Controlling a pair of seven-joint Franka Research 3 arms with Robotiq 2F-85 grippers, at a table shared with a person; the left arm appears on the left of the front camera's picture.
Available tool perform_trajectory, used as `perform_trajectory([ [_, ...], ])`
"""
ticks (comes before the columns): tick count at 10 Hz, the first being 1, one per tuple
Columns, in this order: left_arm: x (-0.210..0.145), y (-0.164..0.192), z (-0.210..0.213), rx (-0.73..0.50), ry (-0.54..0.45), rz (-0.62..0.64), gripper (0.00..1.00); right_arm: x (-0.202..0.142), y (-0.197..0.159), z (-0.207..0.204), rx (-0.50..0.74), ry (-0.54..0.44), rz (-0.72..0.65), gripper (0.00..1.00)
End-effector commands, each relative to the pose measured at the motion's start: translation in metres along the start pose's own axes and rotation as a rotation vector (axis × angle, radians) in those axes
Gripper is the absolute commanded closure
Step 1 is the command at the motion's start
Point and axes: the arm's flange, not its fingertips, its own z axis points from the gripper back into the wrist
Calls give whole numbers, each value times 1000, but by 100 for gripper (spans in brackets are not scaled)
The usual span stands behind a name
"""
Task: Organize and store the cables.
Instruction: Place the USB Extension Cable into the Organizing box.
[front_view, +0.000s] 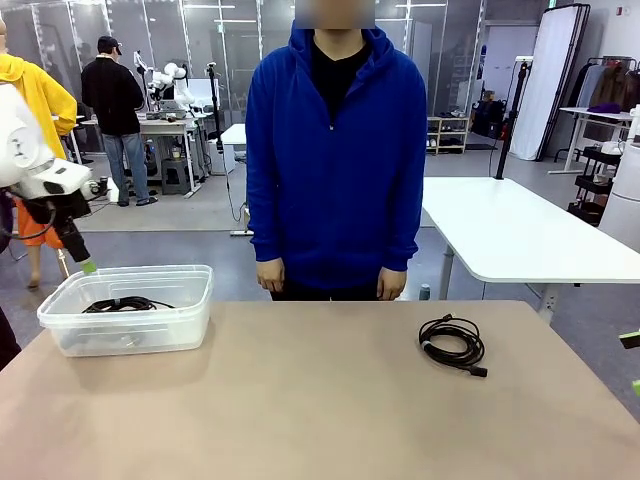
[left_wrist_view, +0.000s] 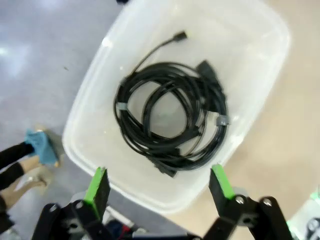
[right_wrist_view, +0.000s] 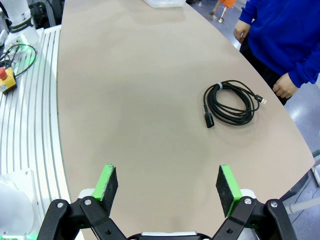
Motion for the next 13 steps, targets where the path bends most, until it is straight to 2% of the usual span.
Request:
perform_trajectory([
  [1, -29, -37, 12, 10, -101, 65, 0, 1, -2, 1, -6, -14, 1, 0],
  [3, -50, -57, 23, 21, -157, 119, 0, 1, -2, 1, -6, -14, 1, 0],
  [5, -74, -86, 35, -17, -210, 89, 0, 1, -2, 1, -6, -14, 1, 0],
  [9, -93, -128, 43, -43, -226, 24, 0, 0, 0, 0, 0, 0, 0, 0],
  [10, -94, -141, 38, -59, -222, 21, 0, 20, -8, -9, -7, 73, 28, 0],
  [13, -109, -169, 33, -83, -254, 39, 0, 99, -36, -83, 44, 248, 34, 0],
])
